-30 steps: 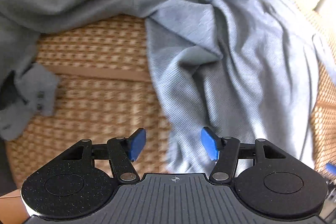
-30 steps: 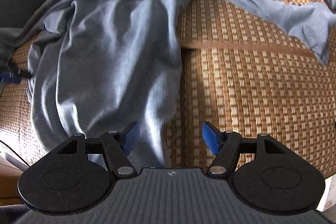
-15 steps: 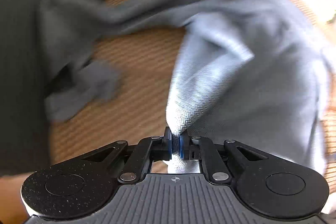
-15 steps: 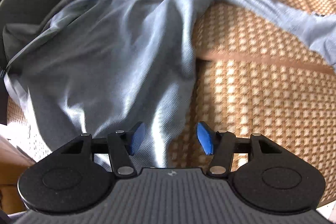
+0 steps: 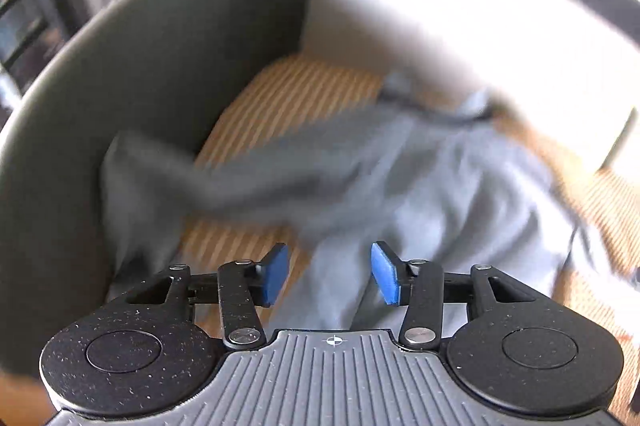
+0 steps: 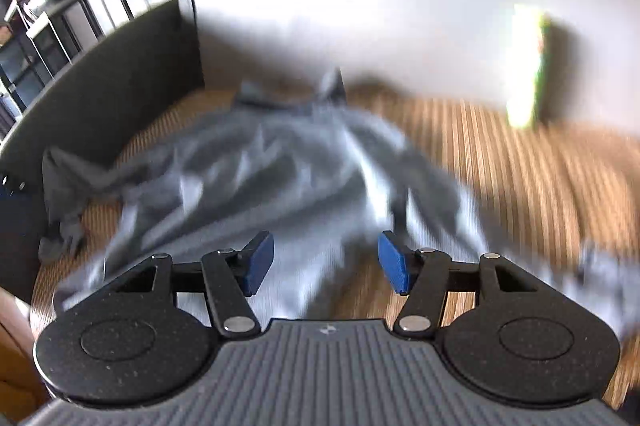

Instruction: Fold clothes

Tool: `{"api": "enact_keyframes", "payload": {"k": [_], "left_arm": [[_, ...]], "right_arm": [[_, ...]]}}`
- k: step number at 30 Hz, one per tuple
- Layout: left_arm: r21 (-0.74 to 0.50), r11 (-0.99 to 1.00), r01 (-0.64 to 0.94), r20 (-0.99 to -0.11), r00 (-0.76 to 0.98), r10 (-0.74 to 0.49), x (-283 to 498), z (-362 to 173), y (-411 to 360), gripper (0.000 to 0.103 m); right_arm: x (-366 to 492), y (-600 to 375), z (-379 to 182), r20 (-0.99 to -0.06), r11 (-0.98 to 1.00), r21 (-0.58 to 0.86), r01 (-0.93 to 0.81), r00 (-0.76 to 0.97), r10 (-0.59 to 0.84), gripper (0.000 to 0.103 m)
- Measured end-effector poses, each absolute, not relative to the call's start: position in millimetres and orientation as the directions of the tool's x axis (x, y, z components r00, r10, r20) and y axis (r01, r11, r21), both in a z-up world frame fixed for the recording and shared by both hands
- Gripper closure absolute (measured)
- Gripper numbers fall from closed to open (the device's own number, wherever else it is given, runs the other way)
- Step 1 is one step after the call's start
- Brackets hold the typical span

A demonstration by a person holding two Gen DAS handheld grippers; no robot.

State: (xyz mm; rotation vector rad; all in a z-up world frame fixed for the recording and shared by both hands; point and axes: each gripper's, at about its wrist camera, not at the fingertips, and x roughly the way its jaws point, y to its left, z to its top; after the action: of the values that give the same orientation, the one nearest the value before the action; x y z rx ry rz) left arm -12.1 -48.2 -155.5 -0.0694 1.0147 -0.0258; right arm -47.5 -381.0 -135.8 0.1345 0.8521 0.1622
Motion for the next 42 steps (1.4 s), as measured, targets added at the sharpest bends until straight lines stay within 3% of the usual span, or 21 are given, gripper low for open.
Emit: {"api": "enact_keyframes", "payload": {"k": [8, 19, 23, 34, 36, 38, 39, 40, 42], "left_arm": [[-0.108, 0.986, 0.130, -0.838, 0.522, -0.161, 146.6, -183.6, -81.8, 0.036], [-0.042, 0.979, 0.201, -0.935, 0.338, -0.110, 272.9, -311.8, -121.9, 0.034], [0.007, 0.973, 0.231, -0.950, 0.304, -0.066, 285.9, -342.5, -131.0, 0.034], [-0.005, 0.950, 0.311, -0.953, 0.286, -0.098, 315.4, -373.2, -148.7, 0.033], [-0.008, 0.944, 0.331, -0.951, 0.289, -0.110, 316.8, -372.2, -152.5, 0.068], [-0.006, 0.938, 0.348, -0.952, 0.284, -0.111, 320.1, -369.3, -158.2, 0.085], [-0.005, 0.934, 0.357, -0.949, 0.292, -0.116, 320.5, -365.4, -161.7, 0.095], [0.000, 0.931, 0.364, -0.942, 0.312, -0.122, 321.4, -358.7, -166.4, 0.099], [0.008, 0.927, 0.374, -0.924, 0.358, -0.137, 326.6, -344.4, -176.7, 0.099]], "right_arm": [[69.1, -373.9, -120.0, -0.705, 0.980, 0.156, -0.120, 0.681, 0.195, 0.036], [221.6, -368.0, -205.4, -0.759, 0.961, 0.193, -0.200, 0.590, 0.275, 0.036], [265.9, -363.7, -250.0, -0.791, 0.955, 0.210, -0.209, 0.538, 0.292, 0.036], [336.8, -356.9, -321.0, -0.826, 0.955, 0.249, -0.162, 0.479, 0.297, 0.036], [338.2, -355.1, -326.0, -0.828, 0.952, 0.257, -0.167, 0.469, 0.306, 0.036], [338.2, -354.5, -329.0, -0.830, 0.948, 0.269, -0.173, 0.457, 0.319, 0.045], [338.4, -356.8, -328.4, -0.829, 0.942, 0.287, -0.176, 0.447, 0.336, 0.070], [338.4, -360.0, -325.6, -0.824, 0.932, 0.312, -0.181, 0.437, 0.361, 0.088], [334.1, -366.7, -311.9, -0.797, 0.919, 0.342, -0.197, 0.457, 0.394, 0.092]]}}
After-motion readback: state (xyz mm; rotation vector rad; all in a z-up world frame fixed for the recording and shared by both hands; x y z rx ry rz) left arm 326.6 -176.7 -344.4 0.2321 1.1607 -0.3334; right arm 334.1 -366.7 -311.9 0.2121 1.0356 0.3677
